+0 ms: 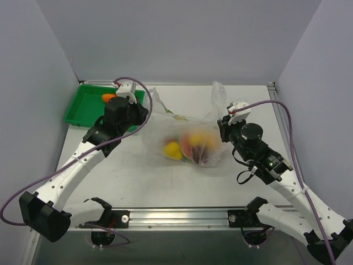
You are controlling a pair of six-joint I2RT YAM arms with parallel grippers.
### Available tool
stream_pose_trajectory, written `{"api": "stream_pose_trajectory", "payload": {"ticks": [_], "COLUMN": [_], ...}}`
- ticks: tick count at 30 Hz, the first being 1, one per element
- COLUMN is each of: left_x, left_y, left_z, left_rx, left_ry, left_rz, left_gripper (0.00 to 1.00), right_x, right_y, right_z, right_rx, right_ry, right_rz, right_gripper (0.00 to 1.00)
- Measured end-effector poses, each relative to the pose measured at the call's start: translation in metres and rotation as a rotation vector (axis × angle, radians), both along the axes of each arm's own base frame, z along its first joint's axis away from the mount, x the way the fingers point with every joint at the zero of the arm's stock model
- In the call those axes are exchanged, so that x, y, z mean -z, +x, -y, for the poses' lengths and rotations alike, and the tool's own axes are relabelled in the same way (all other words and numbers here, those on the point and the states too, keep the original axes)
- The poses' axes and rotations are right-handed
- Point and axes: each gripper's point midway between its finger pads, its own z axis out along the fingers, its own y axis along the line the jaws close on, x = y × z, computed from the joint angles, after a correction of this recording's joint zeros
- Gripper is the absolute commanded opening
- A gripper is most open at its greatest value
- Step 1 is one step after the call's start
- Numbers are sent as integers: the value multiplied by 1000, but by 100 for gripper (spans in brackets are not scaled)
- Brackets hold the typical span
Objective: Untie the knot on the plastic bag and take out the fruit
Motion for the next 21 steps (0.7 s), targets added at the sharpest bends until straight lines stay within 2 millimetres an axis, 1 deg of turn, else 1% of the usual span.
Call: {"api": "stream_pose_trajectory", "payload": {"ticks": [2,3,5,6,8,9,10,12,13,14,15,17,20,21], "left_x": [-6,-4,8,17,36,44,52,58,60,60,60,59,56,55], "left_y": [-3,-4,-9,-10,-13,-14,-16,-19,-20,-22,-23,-24,-22,-22], "left_z": [-3,-7,-17,-20,-20,-16,-9,5,11,16,20,23,23,22], "left_rx": [-26,-43,-75,-85,-86,-74,-55,-16,2,17,31,39,33,27], "left_ry": [-52,-67,-78,-79,-81,-78,-73,-69,-70,-72,-74,-77,-82,-80], "left_rz": [41,58,68,65,43,29,13,1,0,-1,-2,3,16,20], "left_gripper": [0,0,0,0,0,0,0,0,0,0,0,0,0,0], "right_x": [-3,-2,7,14,30,37,43,50,50,46,39,16,-19,-26], "right_y": [-1,-3,-9,-14,-24,-29,-35,-50,-58,-64,-68,-73,-65,-59], "right_z": [-2,-2,0,1,1,0,-2,-13,-18,-24,-32,-48,-75,-81], "right_rx": [-22,-33,-50,-61,-78,-92,-102,-164,-195,-225,-255,-306,-343,-334], "right_ry": [12,8,1,-2,-7,-13,-18,-37,-51,-61,-71,-72,-54,-52], "right_rz": [7,0,-29,-51,-107,-135,-164,-204,-223,-234,-240,-230,-198,-195], "right_gripper": [11,19,32,46,56,63,65,67,67,66,65,63,58,56]}}
